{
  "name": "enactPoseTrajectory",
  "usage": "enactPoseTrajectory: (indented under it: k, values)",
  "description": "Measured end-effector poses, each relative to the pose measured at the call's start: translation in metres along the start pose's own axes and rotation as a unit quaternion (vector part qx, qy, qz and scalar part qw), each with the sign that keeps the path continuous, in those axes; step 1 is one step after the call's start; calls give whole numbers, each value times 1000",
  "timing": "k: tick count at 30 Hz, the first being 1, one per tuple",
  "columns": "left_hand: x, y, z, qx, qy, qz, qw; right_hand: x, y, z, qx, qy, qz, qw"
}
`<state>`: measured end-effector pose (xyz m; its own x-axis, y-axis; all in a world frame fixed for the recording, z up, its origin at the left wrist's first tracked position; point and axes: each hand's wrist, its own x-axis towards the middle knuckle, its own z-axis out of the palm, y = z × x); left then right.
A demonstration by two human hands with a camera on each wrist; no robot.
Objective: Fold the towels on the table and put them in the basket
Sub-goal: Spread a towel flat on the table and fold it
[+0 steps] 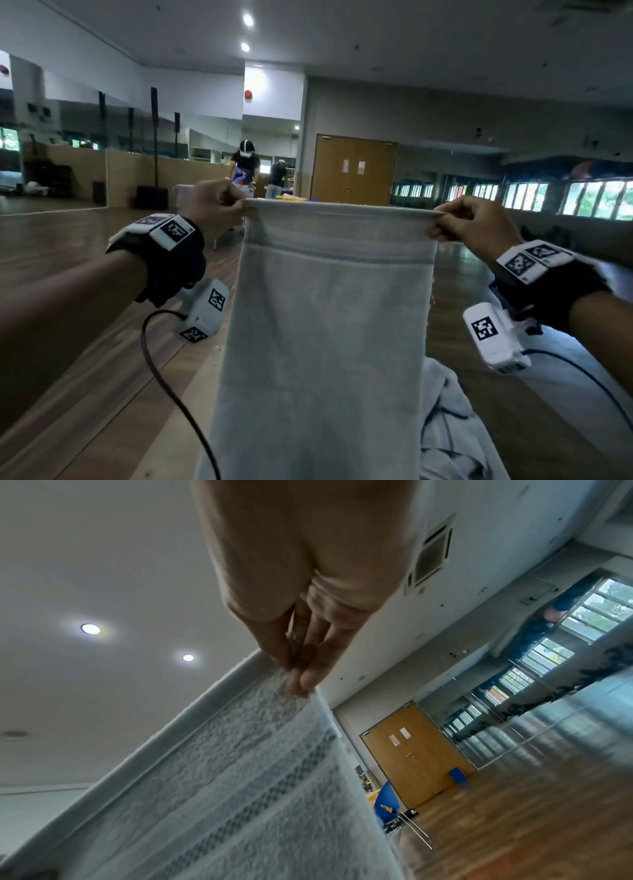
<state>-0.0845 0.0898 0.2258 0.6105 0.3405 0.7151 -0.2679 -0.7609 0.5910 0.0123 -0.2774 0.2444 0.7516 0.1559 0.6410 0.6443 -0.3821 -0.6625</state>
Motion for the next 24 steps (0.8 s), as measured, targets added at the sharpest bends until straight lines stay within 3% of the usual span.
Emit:
enactPoseTrajectory:
  k: [3,6,9,11,14,17,20,22,24]
  values:
    - [-9,-16,17,34,34,24,999,-6,19,17,17,17,-1,1000]
    - [-35,-42,35,61,24,10,998,-24,52,37,15,18,12,1000]
    - [-83,-72,56,42,-24,-4,999,-60,98,63,-14,-7,55,998]
    - [-124,-96,69,63,-96,-16,993,-98,132,81,-26,-36,91,995]
    - [-192,-137,84,141,-228,-47,962,-168,180,105,-81,-115,105,985]
    - [-248,-166,92,173,-341,-44,923,-236,219,120,-154,-223,119,955]
    - [-287,-186,101,253,-490,21,834,-281,243,124,-193,-327,115,918]
    - [-299,-192,105,310,-517,94,792,-296,251,126,-199,-328,97,918]
    - [-296,-194,110,309,-500,99,803,-301,256,131,-223,-307,98,920]
